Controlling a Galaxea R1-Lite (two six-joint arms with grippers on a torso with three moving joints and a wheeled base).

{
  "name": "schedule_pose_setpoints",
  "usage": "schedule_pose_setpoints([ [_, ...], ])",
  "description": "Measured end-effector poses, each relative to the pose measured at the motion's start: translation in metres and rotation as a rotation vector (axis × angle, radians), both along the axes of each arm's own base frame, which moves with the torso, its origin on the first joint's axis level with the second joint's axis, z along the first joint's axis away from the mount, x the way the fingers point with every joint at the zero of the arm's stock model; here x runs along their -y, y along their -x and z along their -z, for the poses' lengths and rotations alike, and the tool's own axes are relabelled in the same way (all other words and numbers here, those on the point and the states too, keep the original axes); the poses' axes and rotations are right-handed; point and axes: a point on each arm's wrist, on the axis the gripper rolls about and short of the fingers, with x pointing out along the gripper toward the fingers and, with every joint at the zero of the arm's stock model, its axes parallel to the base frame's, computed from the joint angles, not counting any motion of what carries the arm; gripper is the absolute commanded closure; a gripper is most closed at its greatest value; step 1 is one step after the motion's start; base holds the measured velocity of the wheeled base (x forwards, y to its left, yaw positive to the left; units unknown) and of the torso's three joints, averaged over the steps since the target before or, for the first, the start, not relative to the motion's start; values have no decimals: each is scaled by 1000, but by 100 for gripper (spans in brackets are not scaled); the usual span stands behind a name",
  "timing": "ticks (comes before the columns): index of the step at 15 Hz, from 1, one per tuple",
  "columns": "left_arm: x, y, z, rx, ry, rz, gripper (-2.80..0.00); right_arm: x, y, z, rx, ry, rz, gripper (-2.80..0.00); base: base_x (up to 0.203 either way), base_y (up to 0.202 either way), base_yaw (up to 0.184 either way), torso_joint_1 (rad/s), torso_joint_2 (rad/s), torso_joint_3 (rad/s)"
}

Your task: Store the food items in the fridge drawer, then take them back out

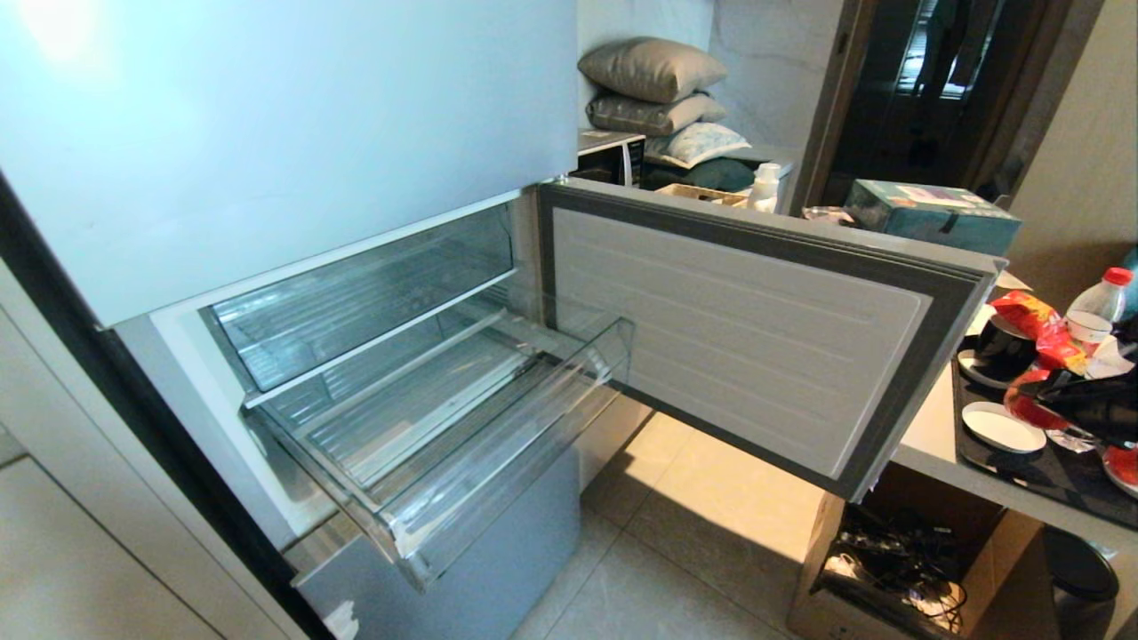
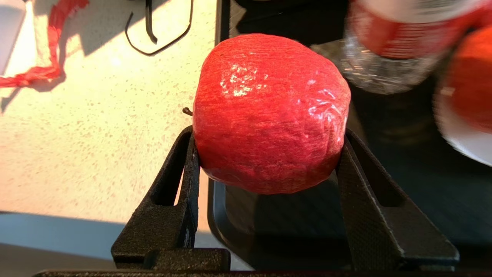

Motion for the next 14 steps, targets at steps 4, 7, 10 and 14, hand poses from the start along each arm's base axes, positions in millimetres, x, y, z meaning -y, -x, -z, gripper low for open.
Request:
schedule_pose_setpoints([
  [4,0,0,0,0,0,0,0,6,-17,20,-15,-6,-10,0,0,0,0,0,0,0],
  [7,0,0,0,0,0,0,0,8,-23,32,-30,-14,-12,0,0,0,0,0,0,0],
  [10,0,0,0,0,0,0,0,10,-27,38,-37,-13,-13,0,0,0,0,0,0,0],
  [14,0,0,0,0,0,0,0,11,-28,42,-42,-11,-17,-280,0,0,0,0,0,0],
])
